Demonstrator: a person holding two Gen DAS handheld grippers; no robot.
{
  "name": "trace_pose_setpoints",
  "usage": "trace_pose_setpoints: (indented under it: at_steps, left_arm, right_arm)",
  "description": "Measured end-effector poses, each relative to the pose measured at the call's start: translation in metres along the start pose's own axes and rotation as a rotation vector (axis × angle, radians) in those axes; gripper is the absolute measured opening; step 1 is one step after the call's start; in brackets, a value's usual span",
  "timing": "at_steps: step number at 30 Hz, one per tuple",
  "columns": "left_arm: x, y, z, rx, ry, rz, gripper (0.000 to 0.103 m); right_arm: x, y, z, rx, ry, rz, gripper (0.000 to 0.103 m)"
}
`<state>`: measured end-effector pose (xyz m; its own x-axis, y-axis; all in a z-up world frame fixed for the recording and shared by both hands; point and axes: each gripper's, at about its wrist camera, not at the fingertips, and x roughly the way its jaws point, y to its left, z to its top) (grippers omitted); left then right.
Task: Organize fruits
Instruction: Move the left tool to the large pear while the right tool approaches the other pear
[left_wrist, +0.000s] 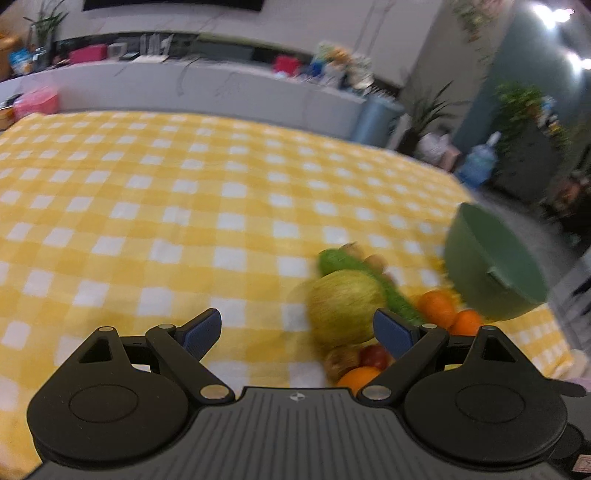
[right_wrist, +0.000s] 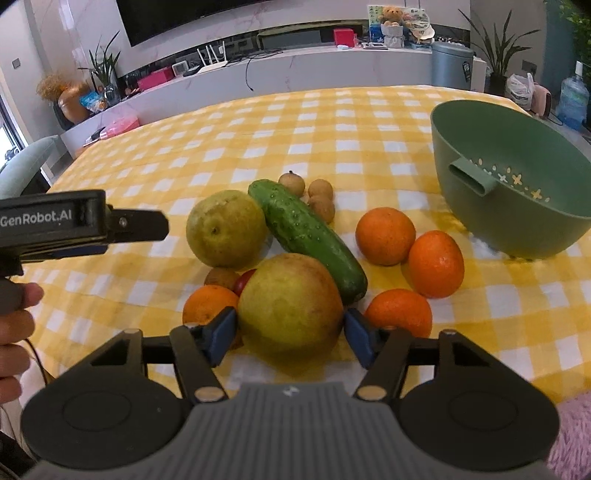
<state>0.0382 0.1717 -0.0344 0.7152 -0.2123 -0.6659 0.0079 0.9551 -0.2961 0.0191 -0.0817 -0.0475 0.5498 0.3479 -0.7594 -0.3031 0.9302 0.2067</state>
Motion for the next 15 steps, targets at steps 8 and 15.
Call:
trace_pose_setpoints:
  at_steps: [8, 15]
  left_arm:
    - [0.018, -0.019, -0.008, 0.213, -0.142, -0.100, 0.103]
    - [0.046, -0.036, -0.011, 0.280, -0.102, -0.074, 0.103]
  right_arm:
    - [-0.003, 0.007, -0.005, -0.057, -0.006, -0.018, 0.061]
    - [-0.002, 0.004, -0.003, -0.044, -0.003, -0.011, 0.061]
